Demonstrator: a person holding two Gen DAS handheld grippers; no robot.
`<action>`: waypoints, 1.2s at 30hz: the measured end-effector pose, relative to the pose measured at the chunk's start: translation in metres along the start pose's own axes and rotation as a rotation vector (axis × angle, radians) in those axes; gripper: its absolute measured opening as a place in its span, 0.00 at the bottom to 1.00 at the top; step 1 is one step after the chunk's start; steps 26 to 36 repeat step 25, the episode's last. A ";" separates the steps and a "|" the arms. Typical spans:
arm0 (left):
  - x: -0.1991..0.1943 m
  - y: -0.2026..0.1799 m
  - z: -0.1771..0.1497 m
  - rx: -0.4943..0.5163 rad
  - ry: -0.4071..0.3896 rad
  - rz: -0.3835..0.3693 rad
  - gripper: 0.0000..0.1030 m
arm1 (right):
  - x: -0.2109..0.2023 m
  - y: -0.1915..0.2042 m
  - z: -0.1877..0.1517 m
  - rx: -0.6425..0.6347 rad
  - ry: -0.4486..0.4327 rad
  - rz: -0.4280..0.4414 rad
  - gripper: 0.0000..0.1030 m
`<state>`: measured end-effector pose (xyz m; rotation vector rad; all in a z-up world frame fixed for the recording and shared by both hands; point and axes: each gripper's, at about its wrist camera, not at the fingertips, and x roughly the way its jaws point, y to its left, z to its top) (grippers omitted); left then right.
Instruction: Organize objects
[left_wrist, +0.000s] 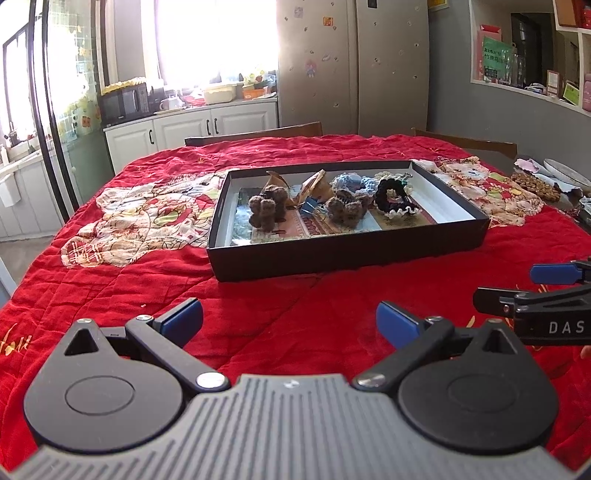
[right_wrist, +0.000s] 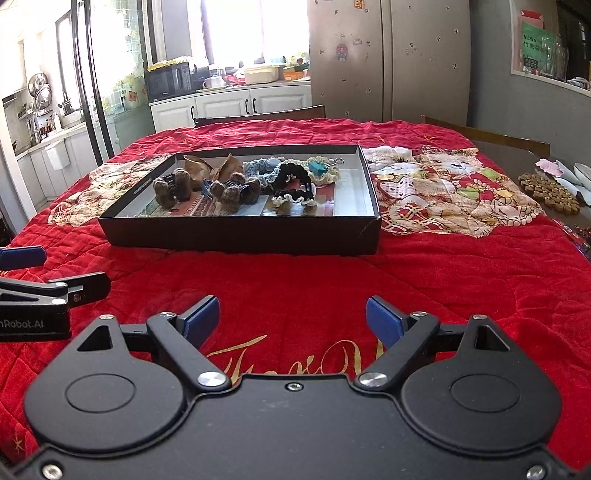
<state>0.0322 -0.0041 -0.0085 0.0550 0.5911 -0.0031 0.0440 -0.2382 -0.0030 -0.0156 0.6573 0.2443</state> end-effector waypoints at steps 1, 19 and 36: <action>0.000 0.000 0.000 0.001 -0.001 0.000 1.00 | 0.000 0.000 0.000 -0.001 -0.001 0.000 0.84; 0.003 -0.001 -0.002 -0.011 0.019 -0.018 1.00 | 0.000 0.002 0.000 -0.005 0.002 -0.002 0.85; 0.001 -0.003 -0.004 0.002 0.001 -0.029 1.00 | 0.001 0.002 -0.001 -0.005 0.003 -0.002 0.85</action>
